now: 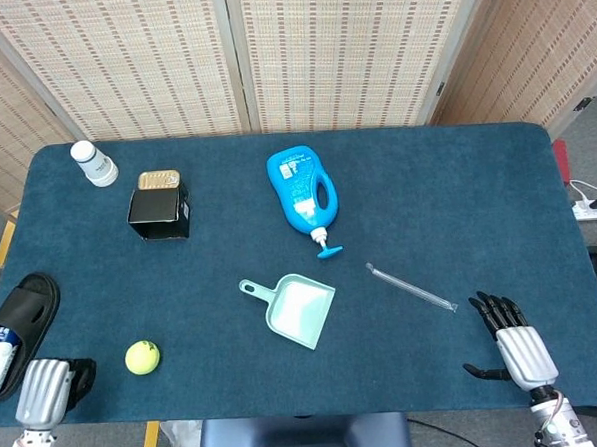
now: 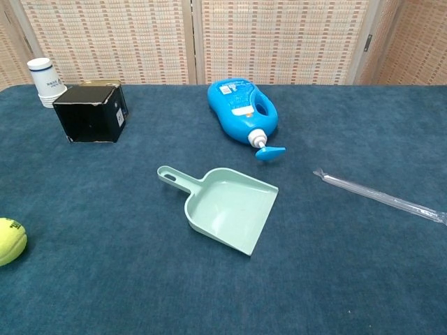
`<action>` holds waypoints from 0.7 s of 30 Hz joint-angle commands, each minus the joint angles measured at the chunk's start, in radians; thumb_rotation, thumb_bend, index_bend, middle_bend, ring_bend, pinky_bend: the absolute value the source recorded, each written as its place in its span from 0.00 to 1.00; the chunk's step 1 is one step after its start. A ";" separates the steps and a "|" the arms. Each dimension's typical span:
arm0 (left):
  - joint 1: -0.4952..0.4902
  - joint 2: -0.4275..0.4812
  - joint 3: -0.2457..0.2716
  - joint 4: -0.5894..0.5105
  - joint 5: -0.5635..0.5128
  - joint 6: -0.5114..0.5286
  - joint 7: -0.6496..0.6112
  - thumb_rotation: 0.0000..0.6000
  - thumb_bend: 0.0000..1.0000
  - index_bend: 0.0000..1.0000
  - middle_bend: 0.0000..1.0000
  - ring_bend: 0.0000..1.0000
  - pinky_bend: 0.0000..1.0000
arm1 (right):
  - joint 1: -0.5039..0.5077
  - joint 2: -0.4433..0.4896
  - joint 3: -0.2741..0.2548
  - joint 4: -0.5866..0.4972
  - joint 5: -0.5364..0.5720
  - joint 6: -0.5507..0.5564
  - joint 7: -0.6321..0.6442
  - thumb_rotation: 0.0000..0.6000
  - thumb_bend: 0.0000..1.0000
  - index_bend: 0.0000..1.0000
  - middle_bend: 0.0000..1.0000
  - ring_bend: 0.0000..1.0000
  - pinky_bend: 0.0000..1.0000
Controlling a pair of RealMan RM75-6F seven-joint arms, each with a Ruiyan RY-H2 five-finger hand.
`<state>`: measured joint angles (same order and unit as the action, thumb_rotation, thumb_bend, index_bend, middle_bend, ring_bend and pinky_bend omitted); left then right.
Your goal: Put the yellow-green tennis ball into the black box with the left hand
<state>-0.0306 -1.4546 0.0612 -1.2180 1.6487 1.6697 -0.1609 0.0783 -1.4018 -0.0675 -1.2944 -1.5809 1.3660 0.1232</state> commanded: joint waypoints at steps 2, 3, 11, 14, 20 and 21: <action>0.092 -0.096 0.070 0.114 0.021 0.053 -0.014 1.00 0.64 1.00 1.00 1.00 1.00 | 0.002 0.000 -0.001 0.000 -0.001 -0.003 -0.002 1.00 0.00 0.00 0.00 0.00 0.00; 0.116 -0.144 0.092 0.164 0.016 0.033 -0.004 1.00 0.64 1.00 1.00 1.00 1.00 | 0.006 -0.002 -0.002 0.000 -0.001 -0.012 -0.007 1.00 0.00 0.00 0.00 0.00 0.00; 0.124 -0.262 0.122 0.248 0.047 -0.040 0.170 1.00 0.63 1.00 1.00 1.00 1.00 | 0.019 0.001 -0.007 -0.006 -0.004 -0.033 -0.012 1.00 0.00 0.00 0.00 0.00 0.00; 0.118 -0.286 0.107 0.229 0.037 -0.064 0.222 1.00 0.63 1.00 1.00 1.00 1.00 | 0.018 0.005 -0.007 -0.003 -0.001 -0.033 0.005 1.00 0.00 0.00 0.00 0.00 0.00; 0.098 -0.307 0.082 0.206 0.027 -0.095 0.271 1.00 0.63 1.00 1.00 1.00 1.00 | 0.022 0.009 -0.010 0.003 -0.006 -0.036 0.021 1.00 0.00 0.00 0.00 0.00 0.00; 0.094 -0.308 0.079 0.201 0.025 -0.102 0.277 1.00 0.63 1.00 1.00 1.00 1.00 | 0.022 0.010 -0.011 0.002 -0.007 -0.036 0.021 1.00 0.00 0.00 0.00 0.00 0.00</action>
<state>0.0673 -1.7605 0.1443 -1.0124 1.6765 1.5732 0.1118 0.1002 -1.3920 -0.0783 -1.2921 -1.5873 1.3301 0.1444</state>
